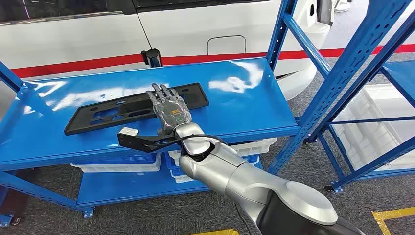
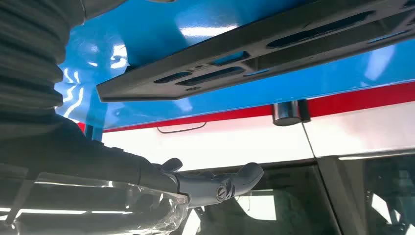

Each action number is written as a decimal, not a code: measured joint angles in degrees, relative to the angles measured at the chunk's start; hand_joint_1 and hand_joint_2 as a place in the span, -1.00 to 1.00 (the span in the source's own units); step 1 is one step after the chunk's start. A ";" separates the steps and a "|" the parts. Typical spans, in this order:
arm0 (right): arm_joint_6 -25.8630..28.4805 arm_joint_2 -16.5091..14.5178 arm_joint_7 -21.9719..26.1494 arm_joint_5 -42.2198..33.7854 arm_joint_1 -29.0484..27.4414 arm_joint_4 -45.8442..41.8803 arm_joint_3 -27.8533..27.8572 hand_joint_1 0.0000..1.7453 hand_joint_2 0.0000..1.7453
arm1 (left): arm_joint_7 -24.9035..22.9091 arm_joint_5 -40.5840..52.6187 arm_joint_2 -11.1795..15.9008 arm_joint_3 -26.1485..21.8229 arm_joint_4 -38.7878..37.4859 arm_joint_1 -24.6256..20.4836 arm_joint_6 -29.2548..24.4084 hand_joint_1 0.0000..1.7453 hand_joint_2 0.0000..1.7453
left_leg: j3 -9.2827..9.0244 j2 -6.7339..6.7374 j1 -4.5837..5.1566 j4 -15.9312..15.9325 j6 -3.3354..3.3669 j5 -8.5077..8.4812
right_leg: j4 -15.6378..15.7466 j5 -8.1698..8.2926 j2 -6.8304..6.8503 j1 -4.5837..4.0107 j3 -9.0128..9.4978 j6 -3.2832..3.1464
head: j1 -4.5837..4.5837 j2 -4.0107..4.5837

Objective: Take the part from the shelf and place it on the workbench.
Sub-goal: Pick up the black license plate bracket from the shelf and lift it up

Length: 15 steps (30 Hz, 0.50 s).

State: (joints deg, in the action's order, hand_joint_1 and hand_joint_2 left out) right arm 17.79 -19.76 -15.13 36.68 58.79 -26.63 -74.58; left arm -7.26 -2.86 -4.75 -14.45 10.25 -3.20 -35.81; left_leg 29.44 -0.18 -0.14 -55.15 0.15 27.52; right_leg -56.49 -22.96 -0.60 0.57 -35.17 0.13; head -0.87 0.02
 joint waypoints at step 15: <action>10.45 1.06 2.97 -5.87 0.33 10.09 3.71 -1.00 1.00 | 5.36 -1.67 0.29 -0.30 0.00 0.31 0.10 -1.00 -1.00 | 0.01 0.00 0.04 -0.05 0.00 0.00 | 0.00 0.00 0.00 0.01 0.01 0.01 | 0.01 0.00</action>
State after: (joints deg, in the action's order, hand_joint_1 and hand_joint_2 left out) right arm 28.24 -18.70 -12.16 30.81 59.12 -16.54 -70.86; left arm -1.90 -4.53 -4.46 -14.75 10.25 -2.89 -35.71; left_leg 29.45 -0.19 -0.10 -55.20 0.15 27.52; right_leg -56.48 -22.95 -0.59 0.58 -35.16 0.14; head -0.86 0.02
